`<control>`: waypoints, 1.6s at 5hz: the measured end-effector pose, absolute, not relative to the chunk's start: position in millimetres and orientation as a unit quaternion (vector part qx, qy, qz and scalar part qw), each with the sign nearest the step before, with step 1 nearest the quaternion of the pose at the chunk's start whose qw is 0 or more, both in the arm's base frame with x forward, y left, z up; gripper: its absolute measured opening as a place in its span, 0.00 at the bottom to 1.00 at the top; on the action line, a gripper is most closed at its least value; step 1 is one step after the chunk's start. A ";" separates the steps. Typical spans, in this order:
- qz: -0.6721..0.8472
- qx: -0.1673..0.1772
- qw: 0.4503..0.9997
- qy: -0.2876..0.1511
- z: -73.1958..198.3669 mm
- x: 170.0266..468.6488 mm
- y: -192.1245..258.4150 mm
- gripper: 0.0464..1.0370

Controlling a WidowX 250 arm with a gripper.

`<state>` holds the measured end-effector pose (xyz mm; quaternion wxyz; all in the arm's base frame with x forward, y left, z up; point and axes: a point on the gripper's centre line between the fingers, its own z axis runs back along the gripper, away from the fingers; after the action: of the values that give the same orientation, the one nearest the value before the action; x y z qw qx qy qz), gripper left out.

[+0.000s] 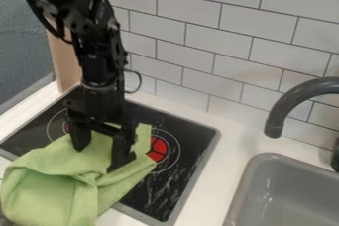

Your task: Move the cloth from bottom to top

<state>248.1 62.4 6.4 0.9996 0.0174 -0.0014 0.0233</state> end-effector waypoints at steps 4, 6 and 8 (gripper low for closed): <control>0.029 -0.004 0.999 -0.028 -2.4 301.6 60.1 0.96; 0.016 -0.012 0.999 -0.042 1.0 338.1 55.8 0.96; 0.006 -0.013 0.999 -0.046 1.4 351.1 51.3 0.96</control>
<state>351.1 51.3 1.4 0.9988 -0.0128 -0.0458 0.0062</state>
